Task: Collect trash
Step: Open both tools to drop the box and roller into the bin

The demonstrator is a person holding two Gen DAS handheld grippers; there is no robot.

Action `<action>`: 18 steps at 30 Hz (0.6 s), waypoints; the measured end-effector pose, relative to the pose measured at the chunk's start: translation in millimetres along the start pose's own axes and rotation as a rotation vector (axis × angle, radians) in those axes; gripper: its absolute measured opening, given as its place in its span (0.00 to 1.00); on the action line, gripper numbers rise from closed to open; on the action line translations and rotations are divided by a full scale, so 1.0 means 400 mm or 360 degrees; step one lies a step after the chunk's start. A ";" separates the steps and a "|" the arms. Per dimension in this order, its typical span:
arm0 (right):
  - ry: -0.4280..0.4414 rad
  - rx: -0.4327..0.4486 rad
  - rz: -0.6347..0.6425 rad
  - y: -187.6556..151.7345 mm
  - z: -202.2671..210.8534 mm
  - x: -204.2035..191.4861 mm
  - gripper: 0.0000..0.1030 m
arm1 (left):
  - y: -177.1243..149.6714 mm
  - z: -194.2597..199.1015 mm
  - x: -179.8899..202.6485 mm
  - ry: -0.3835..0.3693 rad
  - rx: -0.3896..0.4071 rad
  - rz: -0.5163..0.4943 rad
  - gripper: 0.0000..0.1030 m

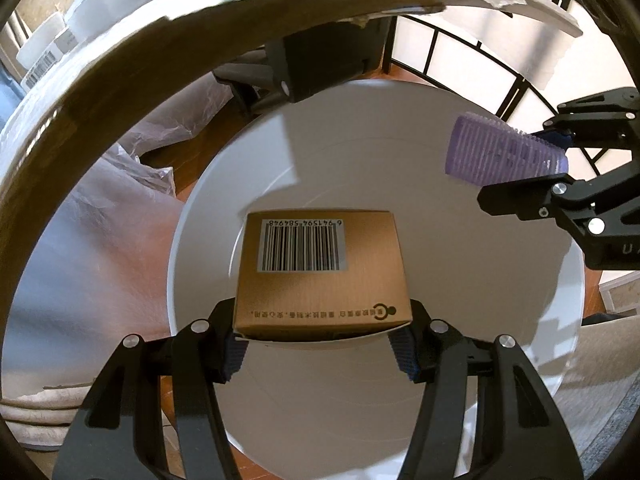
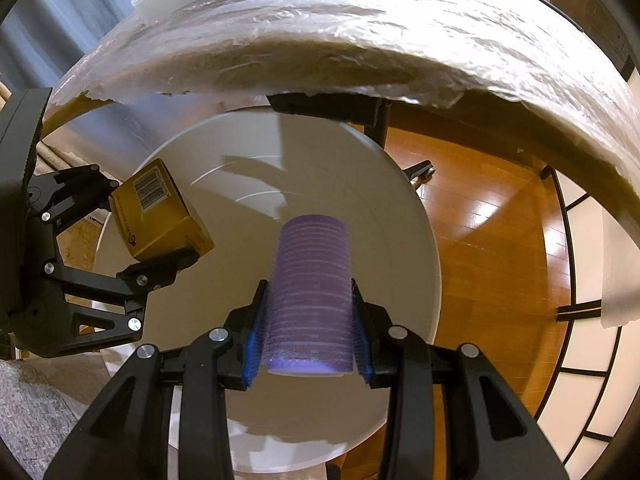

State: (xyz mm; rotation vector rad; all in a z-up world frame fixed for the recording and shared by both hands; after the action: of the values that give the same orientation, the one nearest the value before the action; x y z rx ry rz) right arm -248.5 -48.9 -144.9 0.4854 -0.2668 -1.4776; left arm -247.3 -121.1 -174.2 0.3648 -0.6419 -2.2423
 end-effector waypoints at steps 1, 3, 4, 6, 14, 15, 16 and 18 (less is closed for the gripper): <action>0.0007 -0.0005 -0.0011 0.000 -0.001 0.000 0.40 | -0.002 -0.003 0.000 -0.0013 -0.0010 0.0010 0.59; 0.0004 0.0007 -0.0025 0.003 0.003 0.003 0.52 | -0.006 -0.008 0.000 -0.0038 -0.0026 0.0020 0.71; -0.0002 0.0020 -0.0028 0.007 0.008 0.006 0.59 | -0.007 -0.006 0.000 -0.0032 -0.0021 0.0012 0.80; -0.0023 0.0044 -0.0037 0.012 0.019 0.011 0.66 | -0.006 0.001 0.001 -0.0028 -0.0002 -0.0006 0.83; -0.0075 0.0218 -0.0058 0.049 0.127 0.011 0.74 | 0.031 0.105 0.009 -0.0085 0.0117 -0.0064 0.83; -0.0067 0.0241 -0.0063 0.044 0.144 0.008 0.74 | 0.039 0.125 0.012 -0.0089 0.0145 -0.0086 0.83; -0.0052 0.0281 -0.0072 0.053 0.171 0.002 0.75 | 0.053 0.156 0.017 -0.0101 0.0189 -0.0114 0.83; -0.0037 0.0341 -0.0078 0.076 0.212 -0.009 0.77 | 0.074 0.204 0.023 -0.0125 0.0262 -0.0141 0.83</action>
State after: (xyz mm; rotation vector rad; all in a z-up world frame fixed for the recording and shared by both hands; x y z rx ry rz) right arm -260.7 -57.3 -56.0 0.6505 -0.4370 -1.5106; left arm -271.7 -118.1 -90.6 0.3948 -0.8709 -2.3038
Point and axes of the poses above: each gripper's, at about its wrist camera, not at the fingertips, and z roughly against the way its jaws point, x to its right, y to its top, the point moved 8 cm from there along -z, roughly the way its jaws point, and after that the axes turned 12 degrees about x, right-handed, at the moved point
